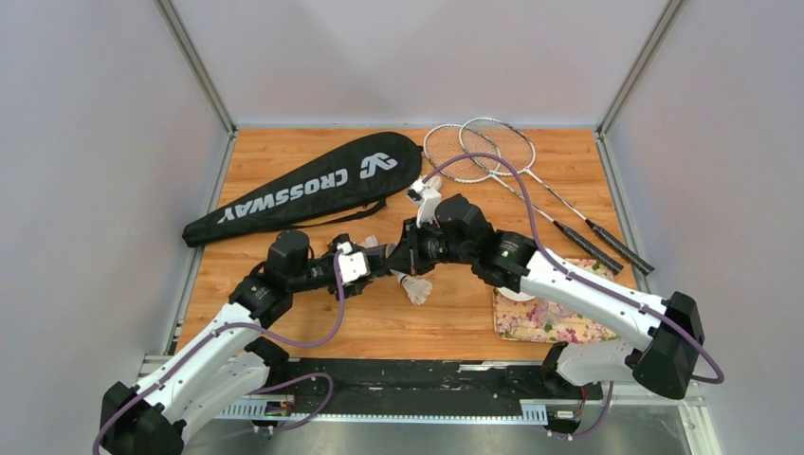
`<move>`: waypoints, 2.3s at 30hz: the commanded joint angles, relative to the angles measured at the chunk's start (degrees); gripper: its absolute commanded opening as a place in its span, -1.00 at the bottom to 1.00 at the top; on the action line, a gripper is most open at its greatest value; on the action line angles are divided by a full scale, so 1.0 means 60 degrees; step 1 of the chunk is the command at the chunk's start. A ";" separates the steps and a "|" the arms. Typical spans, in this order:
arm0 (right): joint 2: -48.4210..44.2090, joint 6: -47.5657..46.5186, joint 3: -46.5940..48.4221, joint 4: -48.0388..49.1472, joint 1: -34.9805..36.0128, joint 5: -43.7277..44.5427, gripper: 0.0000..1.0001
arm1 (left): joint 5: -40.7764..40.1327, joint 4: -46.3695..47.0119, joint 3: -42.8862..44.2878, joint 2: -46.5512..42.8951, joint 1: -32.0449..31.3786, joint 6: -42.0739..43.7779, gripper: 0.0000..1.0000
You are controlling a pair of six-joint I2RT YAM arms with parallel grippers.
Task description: Pack up the badminton gear
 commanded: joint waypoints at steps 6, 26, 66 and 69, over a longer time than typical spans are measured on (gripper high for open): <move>-0.1956 0.1111 -0.1666 0.1993 -0.0183 0.0081 -1.00 | 0.0381 0.0729 0.0006 -0.0219 -0.0040 -0.0030 -0.53; -0.3307 -0.0177 -0.2917 0.1812 -0.1136 0.0422 -1.00 | 0.0455 0.0685 0.0035 -0.0278 -0.0040 -0.0045 -0.76; -0.0743 0.3001 -0.5655 0.5419 -0.0317 0.2172 0.40 | -0.1729 0.2267 -0.0668 -0.1611 -0.0040 -0.0528 -0.63; -0.0173 0.3104 -0.5611 0.5918 -0.0243 0.2637 0.40 | -0.1611 0.2252 -0.0625 -0.1567 -0.0040 -0.0572 -0.64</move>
